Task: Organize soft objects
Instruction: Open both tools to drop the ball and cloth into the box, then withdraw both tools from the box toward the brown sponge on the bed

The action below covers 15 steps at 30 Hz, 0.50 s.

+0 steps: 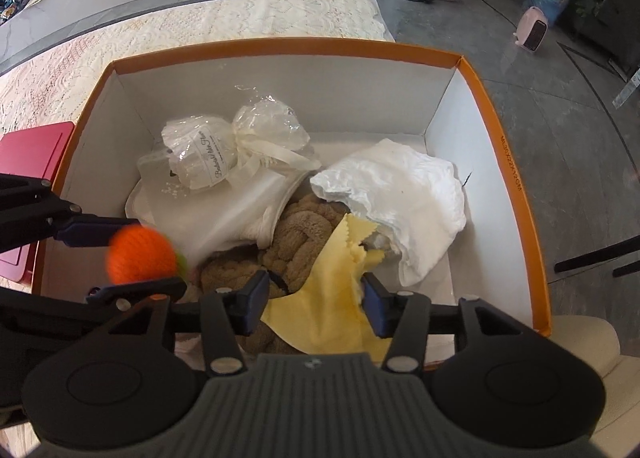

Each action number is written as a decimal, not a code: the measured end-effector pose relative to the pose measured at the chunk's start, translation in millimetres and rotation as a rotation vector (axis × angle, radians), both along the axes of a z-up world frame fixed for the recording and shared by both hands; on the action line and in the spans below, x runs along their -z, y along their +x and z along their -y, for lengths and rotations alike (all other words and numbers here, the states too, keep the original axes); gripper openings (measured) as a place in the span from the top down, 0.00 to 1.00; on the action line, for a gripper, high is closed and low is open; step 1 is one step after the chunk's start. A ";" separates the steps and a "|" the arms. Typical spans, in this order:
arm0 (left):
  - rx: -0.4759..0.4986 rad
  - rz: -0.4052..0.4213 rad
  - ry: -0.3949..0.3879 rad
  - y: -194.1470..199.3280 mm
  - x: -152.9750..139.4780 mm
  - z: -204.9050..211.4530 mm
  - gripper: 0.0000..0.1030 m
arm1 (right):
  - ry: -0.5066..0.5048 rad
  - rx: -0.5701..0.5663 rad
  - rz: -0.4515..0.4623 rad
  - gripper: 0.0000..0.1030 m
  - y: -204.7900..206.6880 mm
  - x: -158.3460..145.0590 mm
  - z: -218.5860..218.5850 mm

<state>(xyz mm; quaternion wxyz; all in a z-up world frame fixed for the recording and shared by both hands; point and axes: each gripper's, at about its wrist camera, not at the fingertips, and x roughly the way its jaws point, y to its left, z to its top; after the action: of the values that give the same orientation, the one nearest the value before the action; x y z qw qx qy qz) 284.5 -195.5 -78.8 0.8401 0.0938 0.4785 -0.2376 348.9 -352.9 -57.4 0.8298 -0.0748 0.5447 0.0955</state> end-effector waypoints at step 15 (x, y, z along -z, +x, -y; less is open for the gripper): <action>-0.092 0.145 -0.086 -36.9 -38.3 -40.9 0.33 | 0.084 -0.007 0.143 0.39 -27.8 -37.0 -11.0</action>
<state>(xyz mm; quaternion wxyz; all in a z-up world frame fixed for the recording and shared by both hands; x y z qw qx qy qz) 247.6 -154.6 -40.5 0.8857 0.0526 0.4096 -0.2119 321.1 -341.9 -20.3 0.8687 -0.0486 0.4792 0.1158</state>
